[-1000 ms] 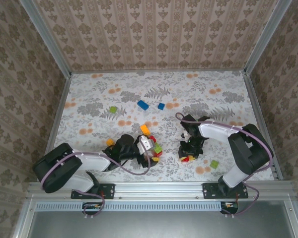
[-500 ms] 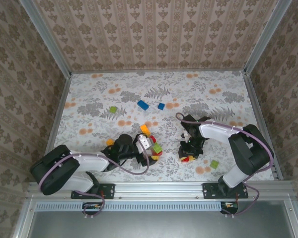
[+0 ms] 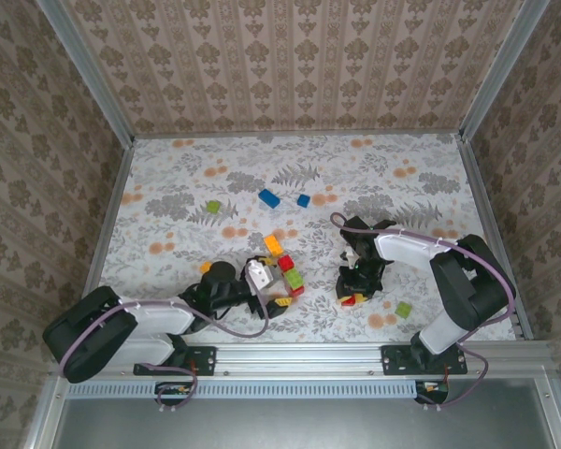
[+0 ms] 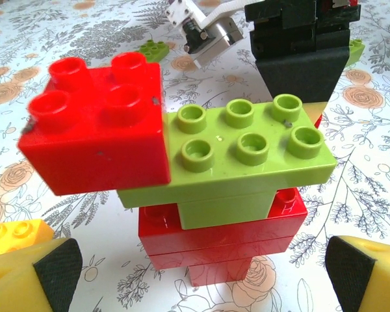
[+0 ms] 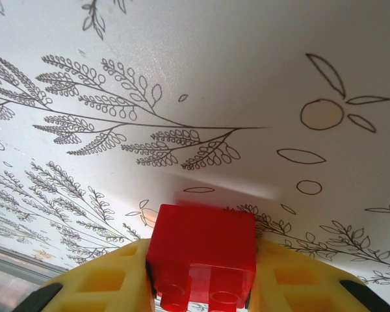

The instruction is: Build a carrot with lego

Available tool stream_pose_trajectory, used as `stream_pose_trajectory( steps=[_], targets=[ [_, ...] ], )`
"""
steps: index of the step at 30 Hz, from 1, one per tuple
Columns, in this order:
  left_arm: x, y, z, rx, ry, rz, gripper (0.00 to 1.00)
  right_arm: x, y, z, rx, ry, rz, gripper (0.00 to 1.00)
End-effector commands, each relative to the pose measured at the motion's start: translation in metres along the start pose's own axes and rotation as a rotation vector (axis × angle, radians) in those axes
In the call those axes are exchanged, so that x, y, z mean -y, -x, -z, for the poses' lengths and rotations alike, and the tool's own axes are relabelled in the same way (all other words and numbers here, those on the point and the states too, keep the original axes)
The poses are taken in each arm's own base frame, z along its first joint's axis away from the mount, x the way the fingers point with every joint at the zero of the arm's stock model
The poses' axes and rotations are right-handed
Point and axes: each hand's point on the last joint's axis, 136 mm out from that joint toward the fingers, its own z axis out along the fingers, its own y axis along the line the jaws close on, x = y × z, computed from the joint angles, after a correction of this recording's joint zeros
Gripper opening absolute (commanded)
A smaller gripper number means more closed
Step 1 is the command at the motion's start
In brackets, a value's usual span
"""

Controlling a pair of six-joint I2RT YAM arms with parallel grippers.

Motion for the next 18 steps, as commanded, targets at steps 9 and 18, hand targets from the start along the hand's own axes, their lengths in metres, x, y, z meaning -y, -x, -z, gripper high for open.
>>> stream_pose_trajectory(
  steps=[9, 18],
  targets=[
    [-0.023, 0.003, -0.011, -0.012, 0.058, 0.016, 0.99, 0.001, 0.0, -0.006, 0.034, 0.011, 0.02, 0.33],
    [-0.022, 0.011, -0.015, 0.003, 0.021, 0.0, 1.0, -0.002, 0.004, -0.008, 0.037, 0.026, 0.023, 0.33]
  ],
)
